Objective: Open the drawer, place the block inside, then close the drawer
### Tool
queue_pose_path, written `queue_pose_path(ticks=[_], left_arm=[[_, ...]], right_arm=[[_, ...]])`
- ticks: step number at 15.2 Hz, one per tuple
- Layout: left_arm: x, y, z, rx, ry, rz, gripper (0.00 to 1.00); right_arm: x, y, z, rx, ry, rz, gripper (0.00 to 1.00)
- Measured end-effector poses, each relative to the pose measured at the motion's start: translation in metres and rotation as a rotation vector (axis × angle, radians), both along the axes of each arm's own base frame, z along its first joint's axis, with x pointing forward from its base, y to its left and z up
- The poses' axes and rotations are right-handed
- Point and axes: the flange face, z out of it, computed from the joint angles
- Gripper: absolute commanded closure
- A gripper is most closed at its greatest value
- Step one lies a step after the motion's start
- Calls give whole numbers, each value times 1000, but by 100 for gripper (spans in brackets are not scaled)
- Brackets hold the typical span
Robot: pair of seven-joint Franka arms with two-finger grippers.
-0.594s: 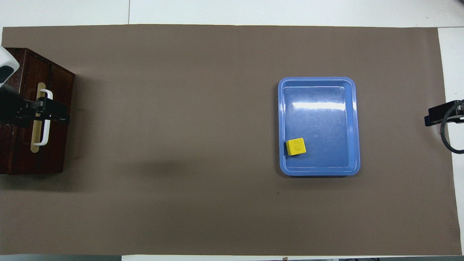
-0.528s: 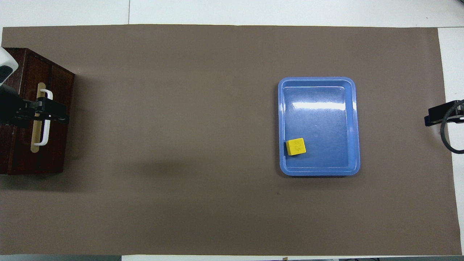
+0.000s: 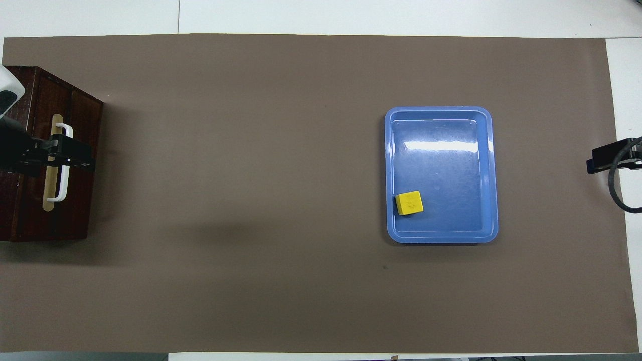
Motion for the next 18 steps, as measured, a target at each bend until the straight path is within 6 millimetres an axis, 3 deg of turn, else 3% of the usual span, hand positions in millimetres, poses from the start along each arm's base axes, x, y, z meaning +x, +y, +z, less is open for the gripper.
queue_pose_path(ticks=[5,7,12,18], left_arm=[[0,0,0,0,0,0,0],[0,0,0,0,0,0,0],[0,0,0,0,0,0,0],[0,2,0,0,0,4,0]], right_arm=[[0,0,0,0,0,-11,0],[0,1,-1,23,0,-97,0],[-4,6,-24,193,93,-532,0],[-7,14,-79,363,295,-1048,0]])
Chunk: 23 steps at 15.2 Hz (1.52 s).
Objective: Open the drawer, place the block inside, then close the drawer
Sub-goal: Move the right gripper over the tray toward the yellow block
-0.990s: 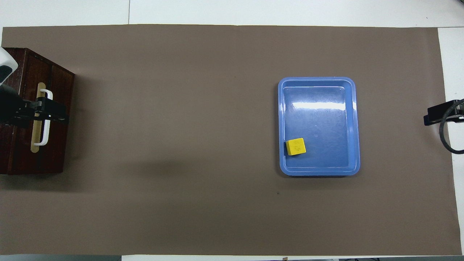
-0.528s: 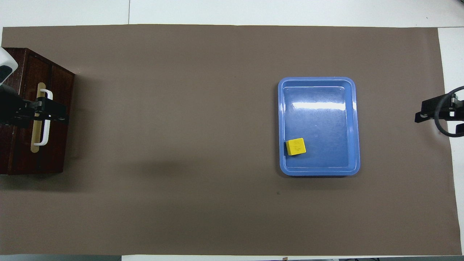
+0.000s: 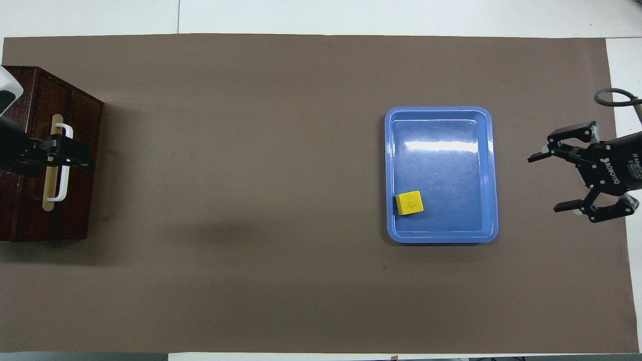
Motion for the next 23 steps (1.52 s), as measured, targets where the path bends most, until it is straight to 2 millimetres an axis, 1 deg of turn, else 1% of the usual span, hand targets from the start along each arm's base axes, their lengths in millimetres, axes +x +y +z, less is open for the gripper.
queue_pose_path(ticks=[3,5,7,8,10,18,20,23], left_arm=[[0,2,0,0,0,4,0],[0,3,0,0,0,5,0],[0,3,0,0,0,5,0],[0,3,0,0,0,5,0],[0,3,0,0,0,5,0],[0,3,0,0,0,5,0],[0,3,0,0,0,5,0],[0,3,0,0,0,5,0]], right_arm=[[4,5,-40,72,76,-127,0],[6,7,-74,121,110,-187,0],[8,11,-113,156,141,-242,0],[9,15,-131,172,153,-266,0],[10,30,-157,201,167,-300,0],[20,63,-235,253,239,-384,0],[20,70,-243,267,254,-391,0],[19,73,-248,278,265,-398,0]])
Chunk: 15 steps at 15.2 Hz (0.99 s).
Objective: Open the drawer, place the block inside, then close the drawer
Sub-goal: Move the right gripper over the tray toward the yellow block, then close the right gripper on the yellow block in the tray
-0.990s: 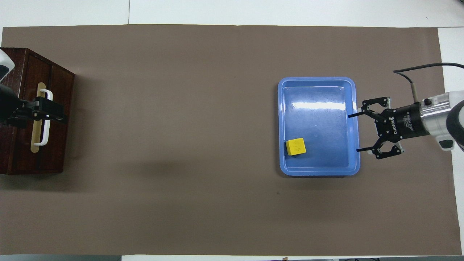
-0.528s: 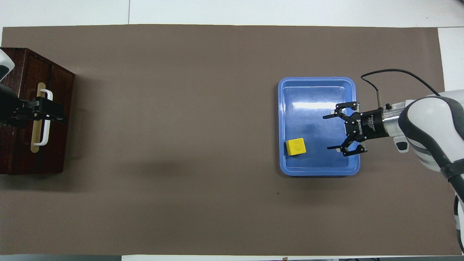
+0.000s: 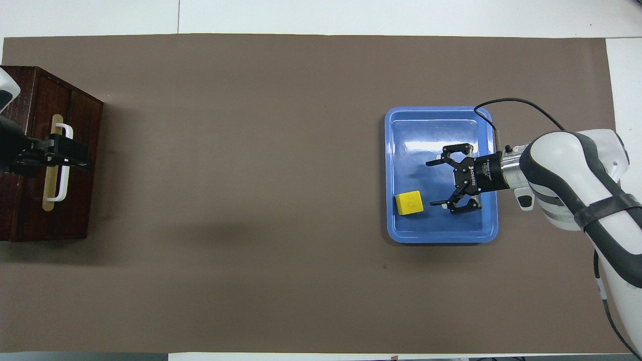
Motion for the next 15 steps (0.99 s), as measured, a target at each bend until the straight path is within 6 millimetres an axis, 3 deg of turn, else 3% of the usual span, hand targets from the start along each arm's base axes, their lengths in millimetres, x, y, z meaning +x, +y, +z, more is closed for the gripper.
queue_pose_path(ticks=[9,15], left_arm=[[0,0,0,0,0,0,0],[0,0,0,0,0,0,0]], right_arm=[[-13,31,-15,-3,-60,123,0],[-16,32,-22,4,-95,169,0]])
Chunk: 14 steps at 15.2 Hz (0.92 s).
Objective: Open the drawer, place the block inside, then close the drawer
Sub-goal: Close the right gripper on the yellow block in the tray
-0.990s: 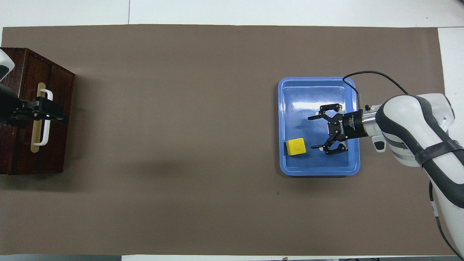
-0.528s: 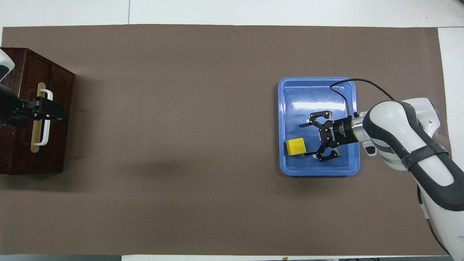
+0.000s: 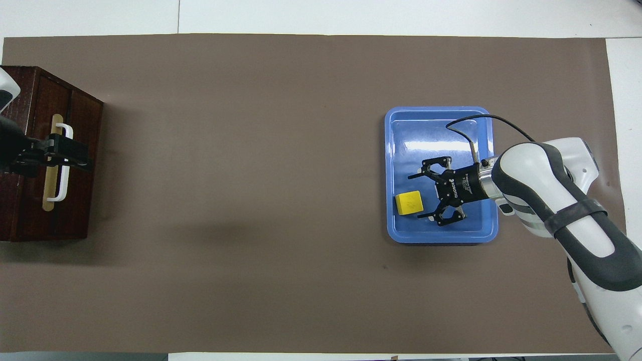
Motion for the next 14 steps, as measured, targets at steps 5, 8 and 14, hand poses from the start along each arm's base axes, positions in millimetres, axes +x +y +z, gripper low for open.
queue_pose_path(ticks=[5,8,14], left_arm=[[0,0,0,0,0,0,0],[0,-1,0,0,0,-3,0],[-1,-2,1,0,-2,-3,0]], right_arm=[[-1,0,-2,2,-10,13,0],[-2,0,-3,3,-9,15,0],[-6,-1,-8,1,-2,16,0]])
